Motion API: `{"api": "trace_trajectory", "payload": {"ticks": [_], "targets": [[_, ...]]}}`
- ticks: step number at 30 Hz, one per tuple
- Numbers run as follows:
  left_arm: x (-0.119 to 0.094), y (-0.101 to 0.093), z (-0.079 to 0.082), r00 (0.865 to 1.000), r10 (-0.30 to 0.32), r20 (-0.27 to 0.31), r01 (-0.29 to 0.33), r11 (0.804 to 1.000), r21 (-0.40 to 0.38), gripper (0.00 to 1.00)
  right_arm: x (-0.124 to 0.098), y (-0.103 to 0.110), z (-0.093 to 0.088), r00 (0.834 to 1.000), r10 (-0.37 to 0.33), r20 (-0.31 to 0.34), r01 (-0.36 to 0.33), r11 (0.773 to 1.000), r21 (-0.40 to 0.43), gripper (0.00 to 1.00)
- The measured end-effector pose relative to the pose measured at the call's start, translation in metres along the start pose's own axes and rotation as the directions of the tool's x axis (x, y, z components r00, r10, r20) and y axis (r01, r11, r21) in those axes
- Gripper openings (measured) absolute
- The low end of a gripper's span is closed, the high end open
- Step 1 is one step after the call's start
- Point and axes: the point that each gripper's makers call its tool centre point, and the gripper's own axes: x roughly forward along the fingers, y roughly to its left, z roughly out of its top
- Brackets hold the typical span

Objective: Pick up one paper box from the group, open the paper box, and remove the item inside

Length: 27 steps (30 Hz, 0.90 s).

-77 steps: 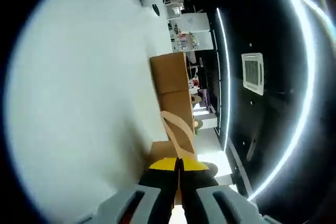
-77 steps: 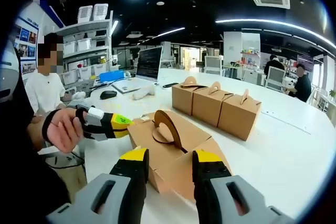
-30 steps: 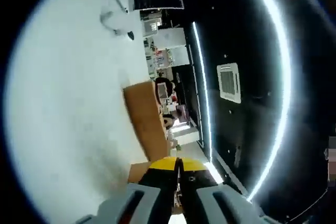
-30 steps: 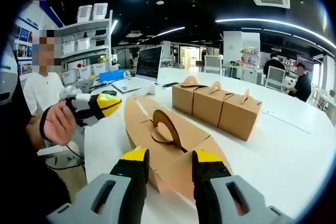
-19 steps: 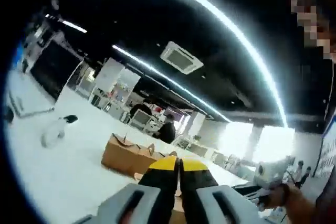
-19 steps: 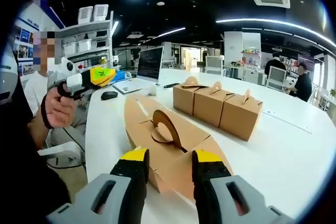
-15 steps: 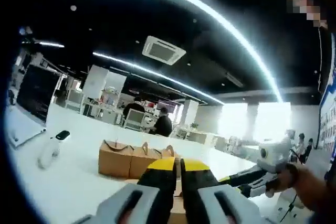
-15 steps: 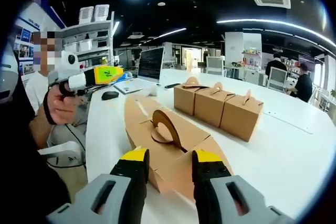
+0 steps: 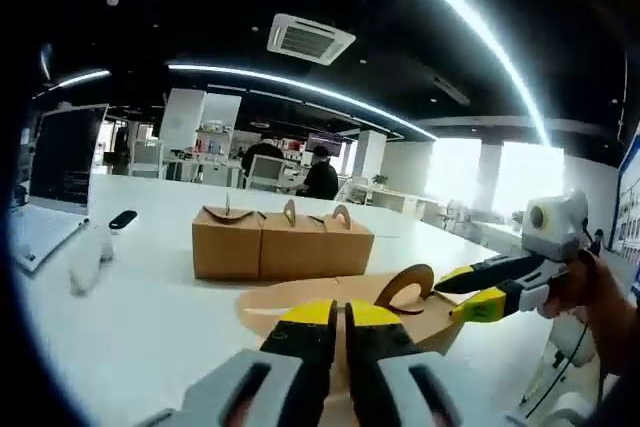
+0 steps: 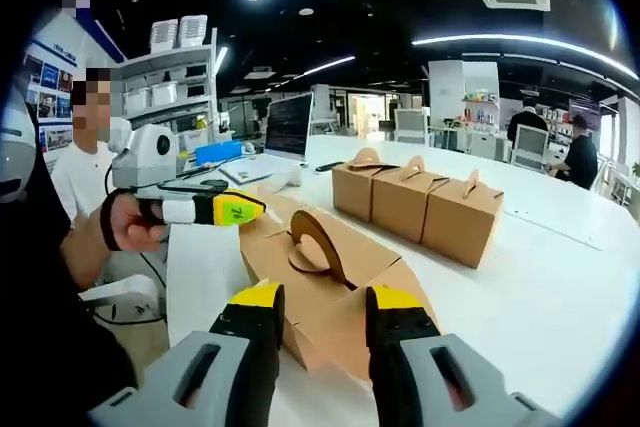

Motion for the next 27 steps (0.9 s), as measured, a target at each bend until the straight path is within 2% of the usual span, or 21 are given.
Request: {"api": "trace_trajectory", "payload": {"ticks": [4, 7, 11, 13, 15, 18, 19, 22, 23, 24, 25, 26, 27], "targets": [[0.003, -0.002, -0.014, 1.000, -0.005, -0.022, 0.005, 1.000, -0.017, 0.06, 0.000, 0.000, 0.000, 1.000, 0.004, 0.002, -0.005, 1.000, 0.003, 0.33], [0.004, -0.003, -0.017, 1.000, -0.008, -0.022, 0.007, 1.000, -0.024, 0.06, 0.000, 0.001, 0.001, 1.000, 0.008, 0.006, -0.008, 1.000, -0.003, 0.34], [0.002, -0.001, -0.012, 1.000, -0.001, -0.002, 0.001, 1.000, -0.006, 0.07, -0.002, 0.002, 0.009, 0.999, -0.029, 0.034, 0.034, 0.985, -0.170, 0.36], [0.002, 0.000, -0.010, 1.000, 0.000, 0.003, 0.000, 1.000, -0.014, 0.07, -0.003, 0.009, 0.014, 0.998, -0.017, 0.057, 0.029, 0.978, -0.205, 0.37], [0.002, 0.001, -0.010, 1.000, 0.001, 0.006, -0.001, 1.000, -0.012, 0.07, -0.005, 0.015, 0.027, 0.994, -0.010, 0.109, 0.037, 0.968, -0.250, 0.34], [0.001, 0.001, -0.010, 1.000, 0.002, 0.008, -0.002, 1.000, 0.002, 0.08, -0.009, 0.020, 0.053, 0.978, -0.030, 0.206, 0.106, 0.925, -0.365, 0.22], [0.001, 0.001, -0.010, 1.000, 0.003, 0.009, -0.003, 1.000, 0.005, 0.08, -0.010, 0.020, 0.057, 0.978, -0.047, 0.205, 0.126, 0.912, -0.391, 0.20], [0.001, 0.000, -0.011, 1.000, 0.001, 0.010, -0.001, 1.000, 0.004, 0.08, -0.007, 0.020, 0.066, 0.975, -0.106, 0.196, 0.199, 0.814, -0.546, 0.16], [0.001, 0.000, -0.011, 1.000, 0.001, 0.011, -0.001, 1.000, 0.003, 0.08, -0.003, 0.023, 0.066, 0.976, -0.124, 0.179, 0.210, 0.749, -0.628, 0.12], [0.001, 0.000, -0.011, 1.000, 0.002, 0.012, -0.002, 1.000, 0.002, 0.08, -0.001, 0.024, 0.065, 0.977, -0.132, 0.166, 0.210, 0.716, -0.665, 0.09], [0.001, 0.000, -0.011, 1.000, 0.002, 0.012, -0.002, 1.000, 0.001, 0.08, 0.003, 0.028, 0.063, 0.979, -0.137, 0.149, 0.202, 0.665, -0.719, 0.06], [0.001, -0.001, -0.011, 1.000, 0.002, 0.012, -0.002, 1.000, 0.000, 0.08, 0.007, 0.032, 0.060, 0.981, -0.140, 0.132, 0.191, 0.625, -0.757, 0.03], [0.001, -0.001, -0.011, 1.000, 0.002, 0.012, -0.002, 1.000, 0.000, 0.08, 0.011, 0.035, 0.057, 0.983, -0.144, 0.118, 0.181, 0.596, -0.783, 0.03]]}}
